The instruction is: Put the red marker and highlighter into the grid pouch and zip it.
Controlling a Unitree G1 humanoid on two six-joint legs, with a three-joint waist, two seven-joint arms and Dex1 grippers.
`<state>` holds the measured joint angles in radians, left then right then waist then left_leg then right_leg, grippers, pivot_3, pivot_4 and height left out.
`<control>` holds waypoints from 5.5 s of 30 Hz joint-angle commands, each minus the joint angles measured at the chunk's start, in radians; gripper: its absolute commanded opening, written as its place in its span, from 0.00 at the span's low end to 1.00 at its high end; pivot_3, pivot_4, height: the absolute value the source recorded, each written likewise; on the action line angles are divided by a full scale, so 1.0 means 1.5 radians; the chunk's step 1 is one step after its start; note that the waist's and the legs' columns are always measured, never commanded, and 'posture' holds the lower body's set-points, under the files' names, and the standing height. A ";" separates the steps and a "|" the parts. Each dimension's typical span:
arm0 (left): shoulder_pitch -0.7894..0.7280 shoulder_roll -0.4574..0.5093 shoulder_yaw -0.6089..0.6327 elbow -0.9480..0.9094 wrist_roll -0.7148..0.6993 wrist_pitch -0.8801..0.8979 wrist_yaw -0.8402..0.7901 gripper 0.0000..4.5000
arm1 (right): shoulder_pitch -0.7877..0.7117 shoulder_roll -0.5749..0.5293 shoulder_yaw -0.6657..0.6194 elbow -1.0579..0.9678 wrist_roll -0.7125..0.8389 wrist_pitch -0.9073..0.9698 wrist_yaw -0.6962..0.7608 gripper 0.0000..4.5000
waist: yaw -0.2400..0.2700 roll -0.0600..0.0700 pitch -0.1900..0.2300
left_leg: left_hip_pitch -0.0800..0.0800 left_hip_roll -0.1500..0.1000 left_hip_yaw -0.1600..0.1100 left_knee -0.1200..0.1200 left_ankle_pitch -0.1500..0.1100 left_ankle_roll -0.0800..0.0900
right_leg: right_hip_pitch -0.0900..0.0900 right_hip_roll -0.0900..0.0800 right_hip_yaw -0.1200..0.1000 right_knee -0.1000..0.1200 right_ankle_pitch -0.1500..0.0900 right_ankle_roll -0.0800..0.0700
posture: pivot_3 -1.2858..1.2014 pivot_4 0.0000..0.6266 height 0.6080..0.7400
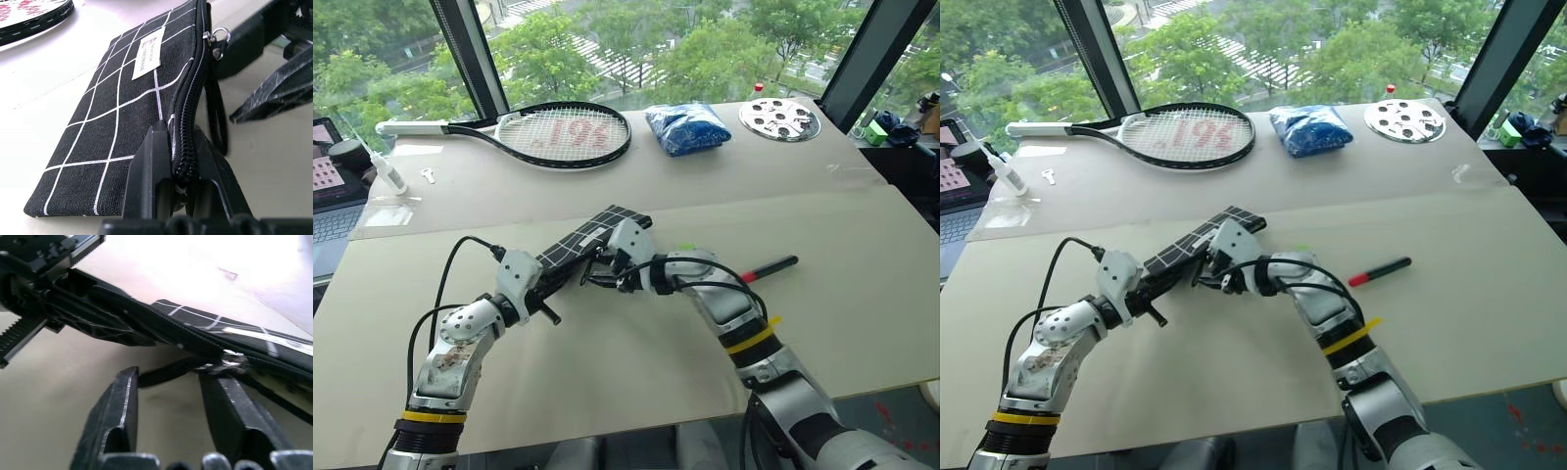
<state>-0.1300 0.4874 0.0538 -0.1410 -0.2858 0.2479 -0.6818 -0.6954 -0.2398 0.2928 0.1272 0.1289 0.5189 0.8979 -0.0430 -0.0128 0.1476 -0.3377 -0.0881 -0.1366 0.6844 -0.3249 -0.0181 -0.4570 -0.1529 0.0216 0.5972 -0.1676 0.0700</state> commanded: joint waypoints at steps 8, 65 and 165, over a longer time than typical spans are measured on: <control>0.008 0.016 0.013 -0.051 -0.072 0.039 -0.051 0.00 | 0.085 -0.227 -0.267 -0.208 0.196 0.154 0.049 0.64 | 0.004 0.000 0.000 | 0.000 0.000 0.000 0.000 0.000 0.001 | 0.000 0.000 0.000 -0.001 0.000 0.000 | 0.52 0.24 1.00; 0.007 0.017 0.004 -0.047 -0.062 0.025 -0.084 0.00 | -0.129 -0.397 -0.058 0.590 -0.164 -0.589 0.378 0.19 | 0.008 -0.001 0.000 | 0.002 0.001 0.016 0.008 -0.003 0.005 | 0.002 0.002 0.012 -0.003 0.006 0.004 | 0.52 0.24 1.00; -0.010 -0.011 0.000 -0.039 -0.058 0.060 -0.037 0.00 | -0.011 -0.280 -0.095 -0.006 0.060 -0.339 0.153 0.67 | 0.001 -0.002 0.001 | 0.001 0.003 0.017 0.007 -0.005 0.008 | 0.000 0.003 0.012 -0.003 0.009 0.004 | 0.52 0.24 1.00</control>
<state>-0.1428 0.4670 0.0362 -0.1879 -0.3748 0.3464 -0.7510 -0.7238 -0.6434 0.2059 0.2035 0.1559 -0.0963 1.1370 -0.0410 -0.0157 0.1489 -0.3361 -0.0842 -0.1108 0.6953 -0.3321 -0.0062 -0.4576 -0.1484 0.0406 0.5919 -0.1549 0.0766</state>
